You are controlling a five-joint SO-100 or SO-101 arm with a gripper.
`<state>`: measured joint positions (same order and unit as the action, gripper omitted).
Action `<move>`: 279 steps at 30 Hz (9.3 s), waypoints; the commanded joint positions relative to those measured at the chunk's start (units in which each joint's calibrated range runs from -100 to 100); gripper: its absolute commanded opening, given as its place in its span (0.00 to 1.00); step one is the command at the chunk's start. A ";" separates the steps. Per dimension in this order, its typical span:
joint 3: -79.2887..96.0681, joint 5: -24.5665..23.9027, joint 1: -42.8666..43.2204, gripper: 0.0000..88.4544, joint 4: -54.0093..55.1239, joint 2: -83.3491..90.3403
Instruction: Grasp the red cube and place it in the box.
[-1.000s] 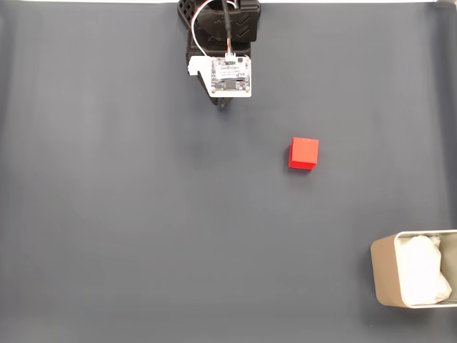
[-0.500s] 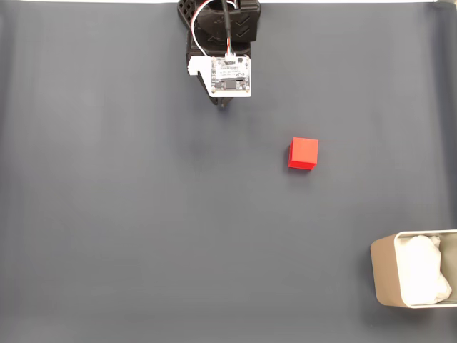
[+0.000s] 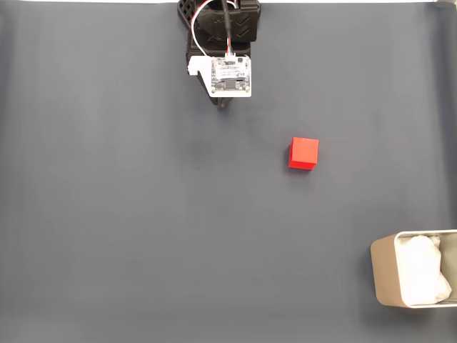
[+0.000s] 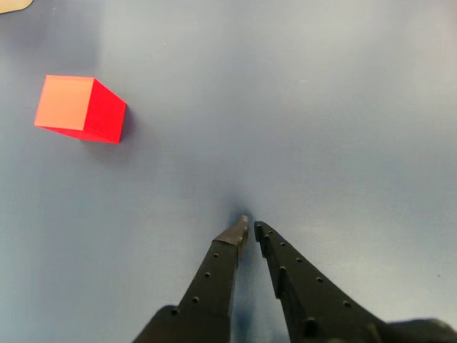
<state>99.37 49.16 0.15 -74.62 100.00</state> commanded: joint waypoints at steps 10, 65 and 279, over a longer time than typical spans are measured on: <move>0.45 0.24 -0.01 0.00 -1.28 -0.09; 0.36 -0.78 -0.86 0.00 15.61 -0.17; -53.20 -0.05 26.20 0.49 43.31 -84.23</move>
<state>49.55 49.79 25.67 -32.22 15.76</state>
